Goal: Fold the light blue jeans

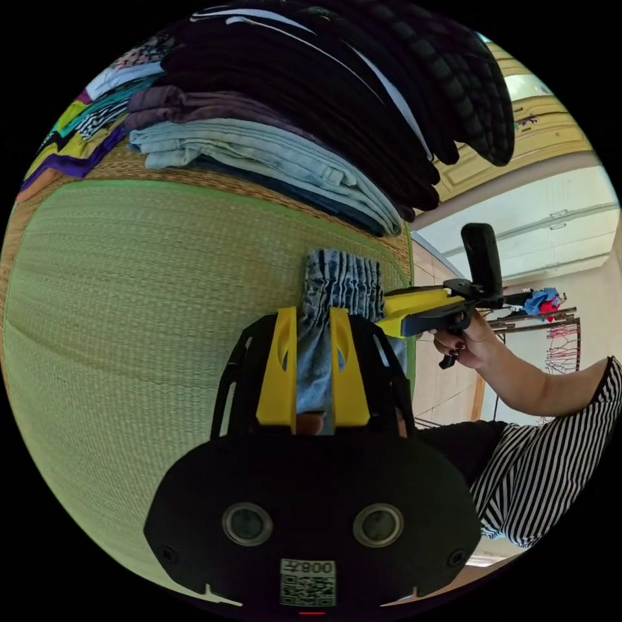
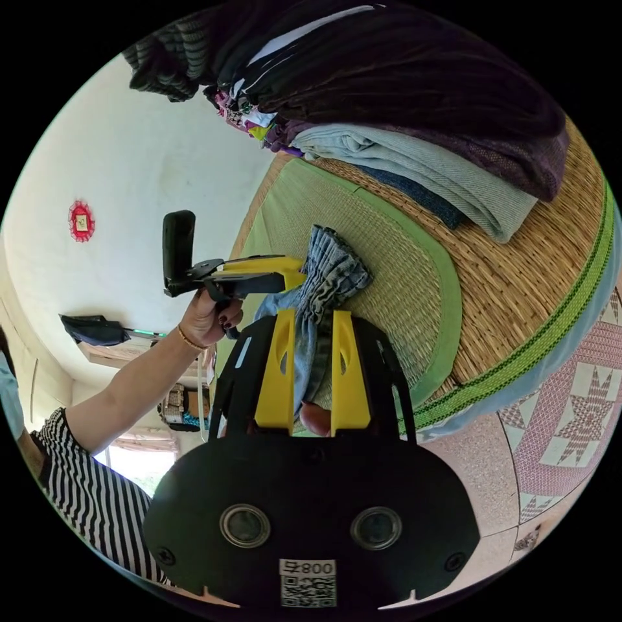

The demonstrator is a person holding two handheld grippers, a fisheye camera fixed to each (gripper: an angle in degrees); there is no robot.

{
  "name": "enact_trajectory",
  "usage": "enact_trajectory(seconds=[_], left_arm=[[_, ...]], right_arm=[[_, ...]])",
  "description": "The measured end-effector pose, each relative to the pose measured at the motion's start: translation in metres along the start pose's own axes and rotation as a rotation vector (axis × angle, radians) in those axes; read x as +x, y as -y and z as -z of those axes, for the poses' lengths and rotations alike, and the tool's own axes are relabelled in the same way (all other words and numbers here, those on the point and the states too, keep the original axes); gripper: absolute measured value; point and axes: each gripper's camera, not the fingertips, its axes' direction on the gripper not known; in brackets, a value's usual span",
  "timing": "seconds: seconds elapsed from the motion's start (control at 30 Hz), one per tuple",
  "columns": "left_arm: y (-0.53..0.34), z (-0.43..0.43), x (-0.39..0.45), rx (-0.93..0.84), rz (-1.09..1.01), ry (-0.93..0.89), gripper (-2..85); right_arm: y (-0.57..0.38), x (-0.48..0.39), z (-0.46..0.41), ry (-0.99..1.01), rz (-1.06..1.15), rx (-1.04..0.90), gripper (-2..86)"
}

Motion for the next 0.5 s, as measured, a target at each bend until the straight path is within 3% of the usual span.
enact_trajectory(seconds=[0.2, 0.5], left_arm=[[0.012, -0.002, -0.011, 0.002, 0.065, -0.082, 4.8], [0.008, 0.033, 0.0, 0.023, -0.005, -0.049, 3.1]], right_arm=[[0.001, 0.014, 0.002, 0.111, -0.033, -0.001, 6.7], [-0.016, -0.011, 0.016, 0.143, 0.032, 0.041, 4.9]])
